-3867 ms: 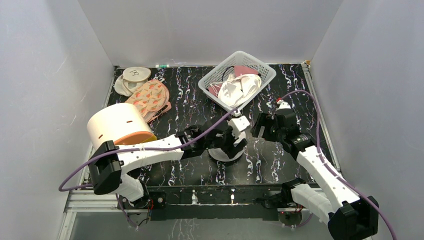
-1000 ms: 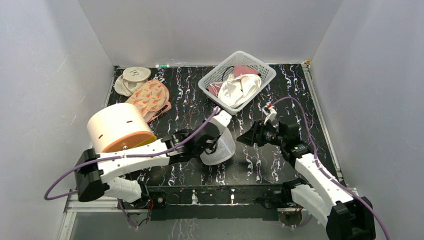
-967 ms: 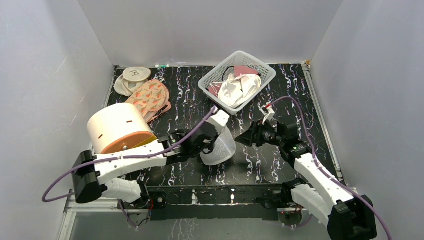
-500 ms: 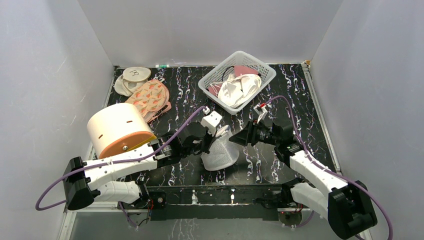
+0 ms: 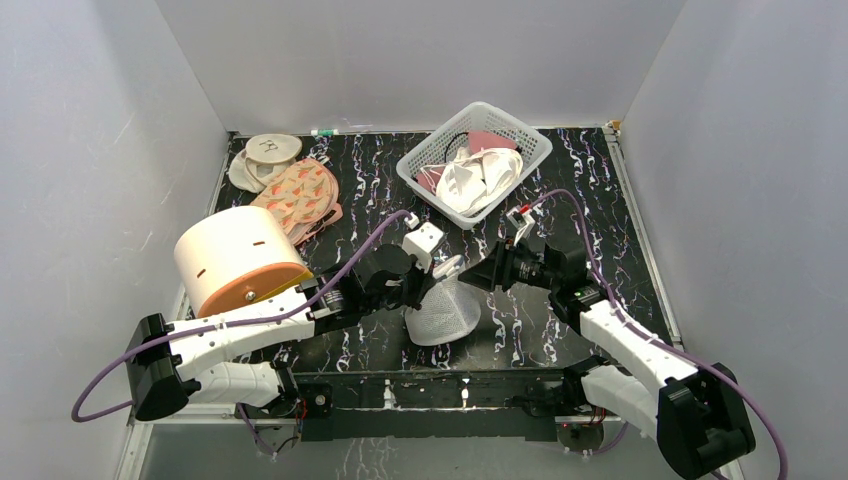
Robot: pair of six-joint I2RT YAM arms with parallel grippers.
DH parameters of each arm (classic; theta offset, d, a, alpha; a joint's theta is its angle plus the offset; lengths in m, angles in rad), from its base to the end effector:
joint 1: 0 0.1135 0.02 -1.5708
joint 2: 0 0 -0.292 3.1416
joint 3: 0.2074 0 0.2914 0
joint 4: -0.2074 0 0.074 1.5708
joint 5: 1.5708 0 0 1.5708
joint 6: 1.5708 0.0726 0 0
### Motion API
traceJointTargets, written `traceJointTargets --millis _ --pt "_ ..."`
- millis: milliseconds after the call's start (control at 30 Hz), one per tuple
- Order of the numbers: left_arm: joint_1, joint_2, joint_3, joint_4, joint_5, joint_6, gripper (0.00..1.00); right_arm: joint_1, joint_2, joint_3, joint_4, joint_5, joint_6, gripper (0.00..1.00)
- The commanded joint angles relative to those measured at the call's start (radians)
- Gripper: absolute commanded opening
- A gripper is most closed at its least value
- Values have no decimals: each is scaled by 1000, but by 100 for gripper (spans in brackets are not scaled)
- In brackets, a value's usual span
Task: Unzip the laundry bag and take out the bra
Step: Unzip the laundry bag at the center of the board.
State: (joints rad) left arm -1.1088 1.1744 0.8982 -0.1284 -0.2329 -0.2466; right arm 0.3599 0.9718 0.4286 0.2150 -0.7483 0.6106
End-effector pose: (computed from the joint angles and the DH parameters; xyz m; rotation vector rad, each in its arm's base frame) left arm 0.1625 -0.2888 0.3059 0.7014 1.8972 -0.6503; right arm 0.2174 0.1346 0.2176 -0.3030 2.0231 1.3416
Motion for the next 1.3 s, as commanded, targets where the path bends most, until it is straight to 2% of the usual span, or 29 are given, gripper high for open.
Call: traceJointTargets --millis 0,100,300,767,1100,1267 --pt "4 -31 -5 12 27 -28 0 5 6 56 29 -10 -25 43" --pt "4 -32 -5 10 26 -27 0 4 8 61 32 -23 -28 42" --pt "4 -23 6 2 50 -17 0 6 24 60 68 -72 -37 34" --pt "4 -5 21 -8 65 7 0 15 50 87 101 -72 -7 34" --pt "4 -3 25 -16 64 15 0 23 53 67 116 -61 3 15" --pt "4 4 33 -27 63 30 0 23 51 79 47 -29 -38 6"
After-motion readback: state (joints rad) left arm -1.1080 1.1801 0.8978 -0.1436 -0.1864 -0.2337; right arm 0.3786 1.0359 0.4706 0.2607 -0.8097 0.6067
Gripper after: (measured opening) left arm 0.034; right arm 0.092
